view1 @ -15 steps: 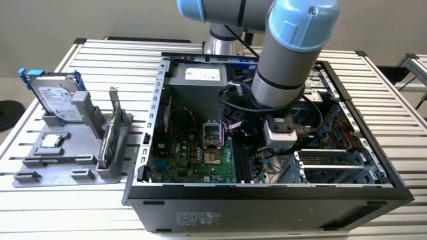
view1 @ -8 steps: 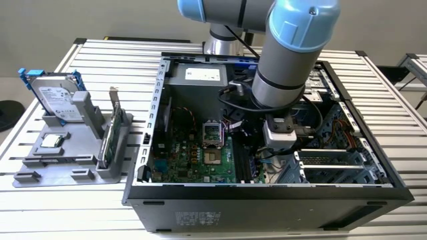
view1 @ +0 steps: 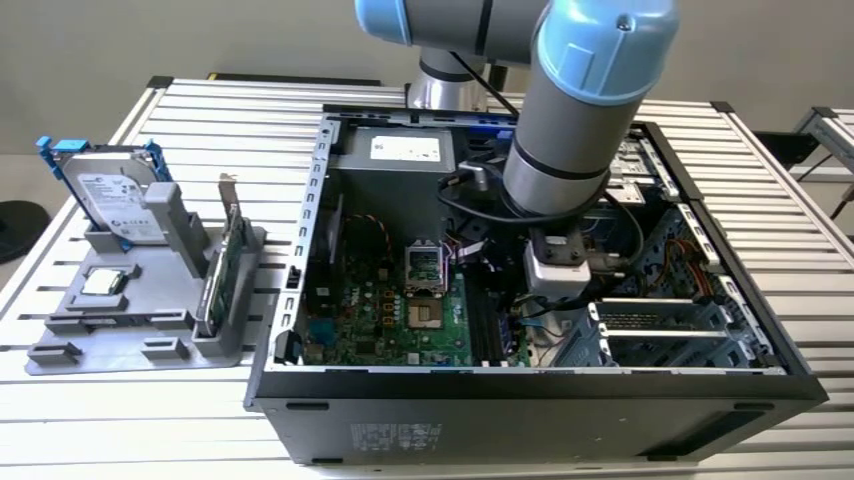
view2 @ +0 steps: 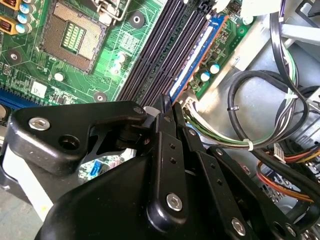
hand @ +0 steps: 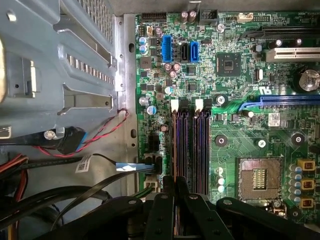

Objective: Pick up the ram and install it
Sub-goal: 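Insert the ram into the slot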

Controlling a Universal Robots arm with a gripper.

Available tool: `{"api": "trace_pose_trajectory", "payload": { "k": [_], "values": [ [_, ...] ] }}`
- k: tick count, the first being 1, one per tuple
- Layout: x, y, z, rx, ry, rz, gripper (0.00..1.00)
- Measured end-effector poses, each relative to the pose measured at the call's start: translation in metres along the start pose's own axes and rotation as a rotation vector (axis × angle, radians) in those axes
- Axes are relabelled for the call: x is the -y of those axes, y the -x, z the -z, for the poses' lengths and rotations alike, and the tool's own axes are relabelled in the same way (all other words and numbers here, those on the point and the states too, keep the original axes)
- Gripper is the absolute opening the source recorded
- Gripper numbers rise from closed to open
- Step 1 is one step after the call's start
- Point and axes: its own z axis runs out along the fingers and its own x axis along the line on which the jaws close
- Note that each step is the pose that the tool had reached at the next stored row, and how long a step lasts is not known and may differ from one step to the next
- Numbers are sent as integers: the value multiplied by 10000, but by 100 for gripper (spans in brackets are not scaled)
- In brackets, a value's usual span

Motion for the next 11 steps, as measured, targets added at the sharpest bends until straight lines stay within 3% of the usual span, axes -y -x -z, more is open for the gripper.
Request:
{"api": "trace_pose_trajectory", "payload": {
  "k": [11],
  "values": [
    [1,0,-16,0,-2,-14,0]
  ]
}}
